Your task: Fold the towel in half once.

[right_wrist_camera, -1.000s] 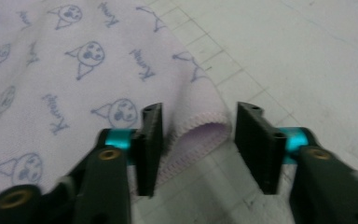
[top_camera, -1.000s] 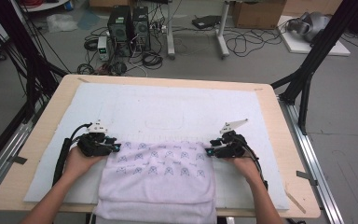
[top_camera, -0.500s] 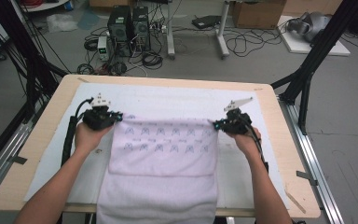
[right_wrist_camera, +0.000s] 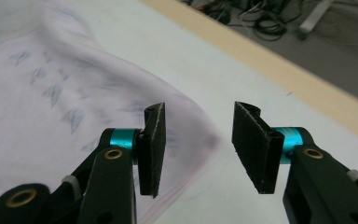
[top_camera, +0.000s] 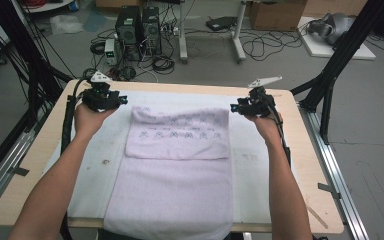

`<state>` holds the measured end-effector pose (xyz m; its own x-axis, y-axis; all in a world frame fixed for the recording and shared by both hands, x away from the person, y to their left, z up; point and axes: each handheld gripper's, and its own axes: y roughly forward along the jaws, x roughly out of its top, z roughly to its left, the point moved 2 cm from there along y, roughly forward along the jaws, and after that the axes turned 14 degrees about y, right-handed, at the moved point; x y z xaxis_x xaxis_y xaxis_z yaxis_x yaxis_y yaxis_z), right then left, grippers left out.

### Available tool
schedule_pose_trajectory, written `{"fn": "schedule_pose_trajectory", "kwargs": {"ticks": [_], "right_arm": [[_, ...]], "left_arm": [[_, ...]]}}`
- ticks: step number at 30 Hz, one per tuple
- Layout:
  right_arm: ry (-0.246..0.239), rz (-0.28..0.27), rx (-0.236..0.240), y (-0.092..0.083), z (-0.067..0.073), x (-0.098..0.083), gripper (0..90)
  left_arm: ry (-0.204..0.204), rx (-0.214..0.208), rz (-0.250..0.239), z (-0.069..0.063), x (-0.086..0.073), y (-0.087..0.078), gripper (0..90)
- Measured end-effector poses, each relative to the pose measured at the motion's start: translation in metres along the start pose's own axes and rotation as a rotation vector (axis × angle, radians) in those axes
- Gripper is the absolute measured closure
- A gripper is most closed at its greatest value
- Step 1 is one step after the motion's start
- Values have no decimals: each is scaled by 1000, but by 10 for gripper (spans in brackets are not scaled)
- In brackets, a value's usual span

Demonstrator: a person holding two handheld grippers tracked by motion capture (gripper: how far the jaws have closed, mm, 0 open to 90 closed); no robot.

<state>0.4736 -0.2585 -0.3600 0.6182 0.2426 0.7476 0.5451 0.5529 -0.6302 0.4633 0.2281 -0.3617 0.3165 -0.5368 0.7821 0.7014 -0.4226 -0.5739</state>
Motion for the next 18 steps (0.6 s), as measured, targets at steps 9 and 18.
{"fn": "schedule_pose_trajectory", "kwargs": {"ticks": [9,18], "right_arm": [[-83,81,55,9,31,-64,516],[-109,155,136,26,55,-104,533]], "left_arm": [[71,-128,7,-49,-55,-6,557],[114,-269,6,-83,-80,-2,585]]}}
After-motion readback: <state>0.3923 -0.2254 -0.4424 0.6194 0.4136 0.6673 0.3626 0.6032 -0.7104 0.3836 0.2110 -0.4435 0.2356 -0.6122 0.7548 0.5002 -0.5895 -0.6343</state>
